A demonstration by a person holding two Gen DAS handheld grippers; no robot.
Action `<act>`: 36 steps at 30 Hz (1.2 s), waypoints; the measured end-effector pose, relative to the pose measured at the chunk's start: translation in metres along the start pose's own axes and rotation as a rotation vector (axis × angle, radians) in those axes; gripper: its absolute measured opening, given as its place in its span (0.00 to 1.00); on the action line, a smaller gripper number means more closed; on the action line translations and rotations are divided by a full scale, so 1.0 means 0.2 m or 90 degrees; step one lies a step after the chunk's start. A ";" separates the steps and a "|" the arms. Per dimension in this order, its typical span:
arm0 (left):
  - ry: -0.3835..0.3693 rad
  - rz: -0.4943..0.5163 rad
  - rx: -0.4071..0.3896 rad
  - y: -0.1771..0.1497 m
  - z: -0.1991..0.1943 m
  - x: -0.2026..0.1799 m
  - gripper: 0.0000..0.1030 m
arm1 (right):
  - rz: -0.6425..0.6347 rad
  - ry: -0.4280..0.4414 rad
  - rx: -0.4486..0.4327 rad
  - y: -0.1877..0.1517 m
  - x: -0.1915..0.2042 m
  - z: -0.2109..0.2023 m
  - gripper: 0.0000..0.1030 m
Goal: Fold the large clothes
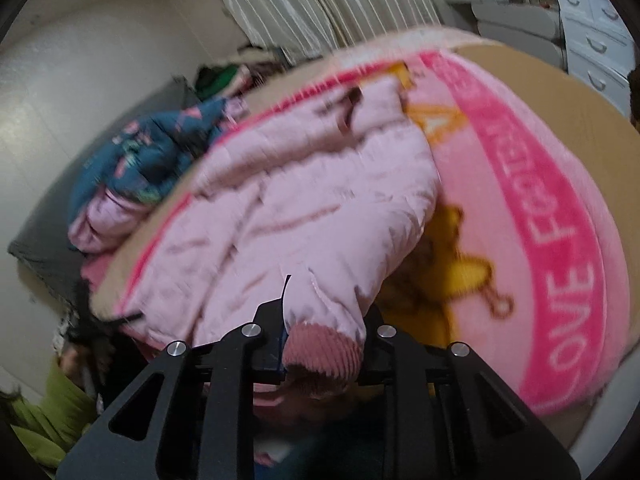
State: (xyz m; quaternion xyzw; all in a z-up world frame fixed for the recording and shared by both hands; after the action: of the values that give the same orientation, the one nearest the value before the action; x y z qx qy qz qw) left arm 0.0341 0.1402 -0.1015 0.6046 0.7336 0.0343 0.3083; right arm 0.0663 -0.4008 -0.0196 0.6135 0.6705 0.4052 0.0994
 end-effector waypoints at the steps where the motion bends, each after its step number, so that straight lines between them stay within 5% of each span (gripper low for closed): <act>1: -0.008 -0.011 0.003 0.00 0.01 0.01 0.91 | 0.000 0.004 -0.008 0.02 0.01 -0.01 0.20; 5: -0.019 -0.015 -0.014 -0.01 0.00 0.02 0.88 | -0.003 0.012 -0.020 0.09 0.03 -0.01 0.20; 8: -0.015 -0.008 -0.021 -0.01 -0.01 0.01 0.66 | 0.005 0.017 -0.019 0.12 0.03 0.01 0.20; 11: -0.021 0.002 -0.039 -0.01 -0.05 0.00 0.26 | 0.003 0.013 -0.019 0.10 0.03 0.01 0.20; 15: -0.017 0.040 -0.063 0.01 -0.09 -0.07 0.12 | 0.015 0.010 -0.019 0.09 0.02 0.01 0.20; 36: -0.058 0.091 -0.215 0.27 -0.39 -0.30 0.08 | 0.046 -0.008 -0.103 0.16 0.01 -0.04 0.19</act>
State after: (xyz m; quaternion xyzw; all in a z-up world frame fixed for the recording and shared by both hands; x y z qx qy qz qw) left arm 0.0473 0.1251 0.0083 0.5959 0.6576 0.1514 0.4354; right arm 0.0845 -0.4050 0.0082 0.6294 0.6127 0.4575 0.1380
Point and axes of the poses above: each gripper's, at about its wrist camera, not at the fingertips, and z roughly the way its jaws point, x to its left, y to its top, the point moved 1 cm from there along z, roughly the way its jaws point, and after that the axes turned 9 degrees about -y, right-handed, at the moved point
